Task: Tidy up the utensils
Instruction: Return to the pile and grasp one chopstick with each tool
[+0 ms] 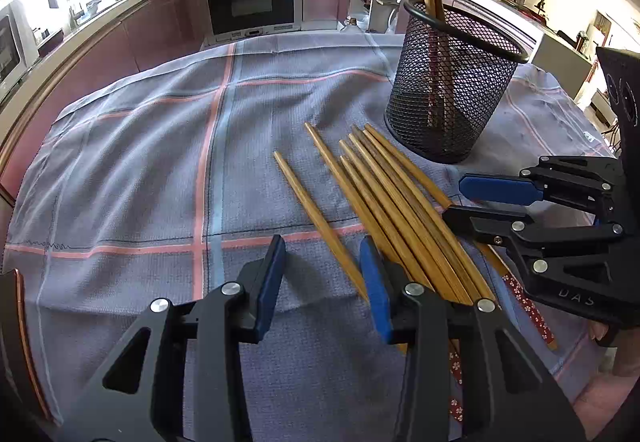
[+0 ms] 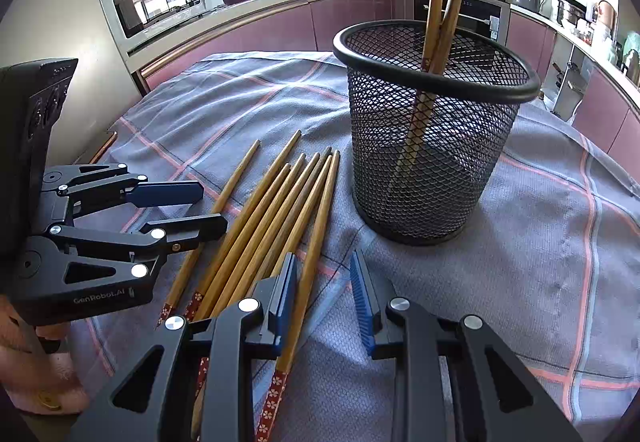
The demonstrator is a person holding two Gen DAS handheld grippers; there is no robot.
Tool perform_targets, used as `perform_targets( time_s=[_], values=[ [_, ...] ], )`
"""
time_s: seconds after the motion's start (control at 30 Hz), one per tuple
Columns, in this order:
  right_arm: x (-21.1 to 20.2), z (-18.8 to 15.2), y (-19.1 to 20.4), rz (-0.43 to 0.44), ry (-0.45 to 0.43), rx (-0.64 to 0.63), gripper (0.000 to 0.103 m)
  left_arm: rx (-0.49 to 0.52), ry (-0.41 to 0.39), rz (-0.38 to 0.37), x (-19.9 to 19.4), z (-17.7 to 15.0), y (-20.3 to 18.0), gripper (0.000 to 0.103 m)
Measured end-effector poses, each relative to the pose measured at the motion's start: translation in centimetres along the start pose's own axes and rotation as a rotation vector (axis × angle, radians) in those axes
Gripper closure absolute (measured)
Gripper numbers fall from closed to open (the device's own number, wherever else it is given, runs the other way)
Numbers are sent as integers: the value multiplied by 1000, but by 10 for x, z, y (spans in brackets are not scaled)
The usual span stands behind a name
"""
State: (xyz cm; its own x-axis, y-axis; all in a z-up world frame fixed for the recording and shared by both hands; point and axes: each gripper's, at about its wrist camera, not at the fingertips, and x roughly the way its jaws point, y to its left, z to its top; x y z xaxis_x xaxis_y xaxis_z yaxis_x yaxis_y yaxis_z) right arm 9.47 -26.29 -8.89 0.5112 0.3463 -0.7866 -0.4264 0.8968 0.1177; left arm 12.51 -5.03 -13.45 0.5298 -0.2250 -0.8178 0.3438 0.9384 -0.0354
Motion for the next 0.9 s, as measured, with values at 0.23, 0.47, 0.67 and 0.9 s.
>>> perform_targets(
  time_s=[0.23, 0.47, 0.67, 0.9],
  values=[
    [2, 1, 3, -28, -6, -11, 79, -8, -3, 6, 0, 0, -1, 70],
    [3, 2, -2, -20, -6, 15, 96, -27, -5, 0, -1, 0, 1, 79],
    [1, 2, -4, -13, -13, 31, 98, -47, -7, -1, -1, -1, 2, 88],
    [-12, 1, -7, 11, -37, 42, 98, -79, -11, -21, -3, -2, 4, 95]
  ],
)
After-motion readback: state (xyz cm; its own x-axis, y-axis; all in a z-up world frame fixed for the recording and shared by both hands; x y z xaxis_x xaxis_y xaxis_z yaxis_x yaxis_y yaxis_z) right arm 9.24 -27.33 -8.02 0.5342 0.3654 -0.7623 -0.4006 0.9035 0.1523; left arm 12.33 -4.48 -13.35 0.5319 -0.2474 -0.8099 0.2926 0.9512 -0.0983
